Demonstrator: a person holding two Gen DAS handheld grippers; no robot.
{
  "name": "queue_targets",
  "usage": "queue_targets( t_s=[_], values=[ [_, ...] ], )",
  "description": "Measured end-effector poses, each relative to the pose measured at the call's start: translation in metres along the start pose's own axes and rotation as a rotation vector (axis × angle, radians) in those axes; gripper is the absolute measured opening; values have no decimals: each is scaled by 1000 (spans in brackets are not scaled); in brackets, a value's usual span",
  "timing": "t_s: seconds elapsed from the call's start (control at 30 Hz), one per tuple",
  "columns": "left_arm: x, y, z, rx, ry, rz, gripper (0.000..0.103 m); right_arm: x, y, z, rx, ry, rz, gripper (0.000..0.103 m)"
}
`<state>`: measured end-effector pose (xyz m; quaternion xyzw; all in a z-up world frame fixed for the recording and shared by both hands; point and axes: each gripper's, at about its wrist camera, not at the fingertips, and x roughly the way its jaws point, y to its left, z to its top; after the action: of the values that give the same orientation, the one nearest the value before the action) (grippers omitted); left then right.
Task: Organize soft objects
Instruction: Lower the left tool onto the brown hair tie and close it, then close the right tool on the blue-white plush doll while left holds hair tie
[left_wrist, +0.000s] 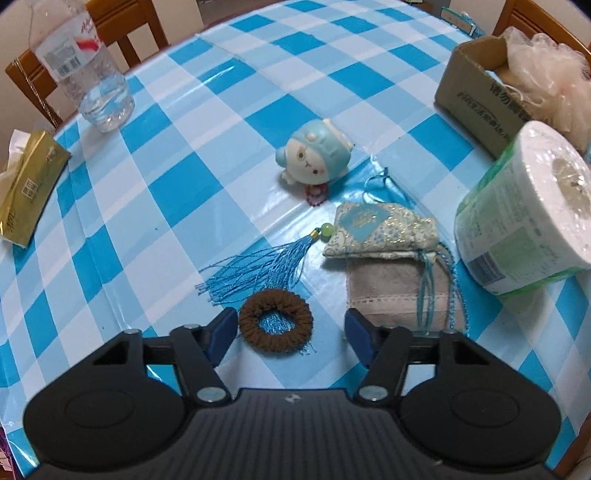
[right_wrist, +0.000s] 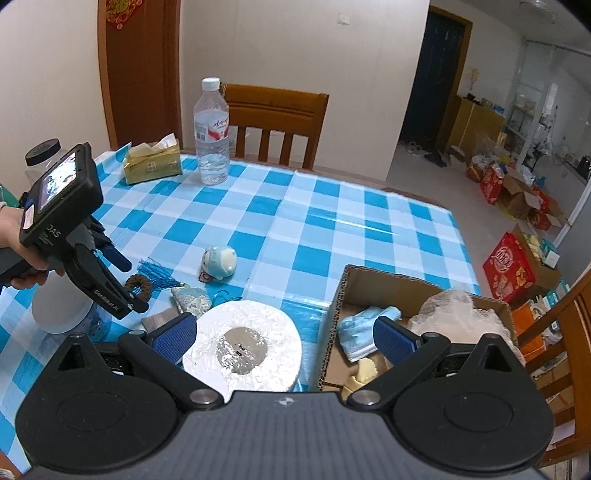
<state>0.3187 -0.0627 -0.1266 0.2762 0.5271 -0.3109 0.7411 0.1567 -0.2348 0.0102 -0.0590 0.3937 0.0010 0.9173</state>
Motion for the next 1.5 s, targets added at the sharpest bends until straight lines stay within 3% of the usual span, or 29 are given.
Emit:
queue_targets(
  t_s=[0.4, 0.67, 0.73, 0.83, 1.23, 1.5],
  values=[
    [11, 8, 2, -23, 22, -2, 61, 42, 26, 39, -90, 75, 103, 103],
    [16, 13, 1, -53, 25, -20, 55, 75, 36, 58, -93, 125, 139, 103],
    [16, 16, 0, -70, 24, -39, 44, 79, 35, 60, -86, 133, 146, 103],
    [15, 17, -1, -79, 22, -36, 39, 85, 34, 60, -84, 146, 152, 103],
    [-12, 32, -5, -110, -52, -32, 38, 118, 42, 69, -84, 221, 216, 103],
    [-19, 46, -7, -142, -83, -22, 38, 174, 51, 88, -108, 306, 242, 103]
  ],
)
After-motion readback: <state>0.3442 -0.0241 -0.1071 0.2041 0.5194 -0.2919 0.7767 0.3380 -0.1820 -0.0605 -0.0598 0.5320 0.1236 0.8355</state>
